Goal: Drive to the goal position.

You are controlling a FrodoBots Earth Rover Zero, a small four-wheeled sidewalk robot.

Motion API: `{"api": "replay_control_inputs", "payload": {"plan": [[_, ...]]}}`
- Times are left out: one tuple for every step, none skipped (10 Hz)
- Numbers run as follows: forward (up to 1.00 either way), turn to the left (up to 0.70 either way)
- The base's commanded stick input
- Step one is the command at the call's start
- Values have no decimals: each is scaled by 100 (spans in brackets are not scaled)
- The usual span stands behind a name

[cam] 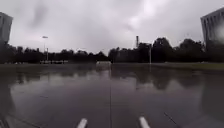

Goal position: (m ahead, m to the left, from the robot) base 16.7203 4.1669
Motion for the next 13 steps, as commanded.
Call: {"api": "replay_control_inputs", "payload": {"plan": [[100, 4], [100, 2], [100, 2], [100, 2], [100, 2], [100, 2], [100, 2], [100, 2], [100, 2], [100, 2], [100, 2], [100, 2], [100, 2]]}}
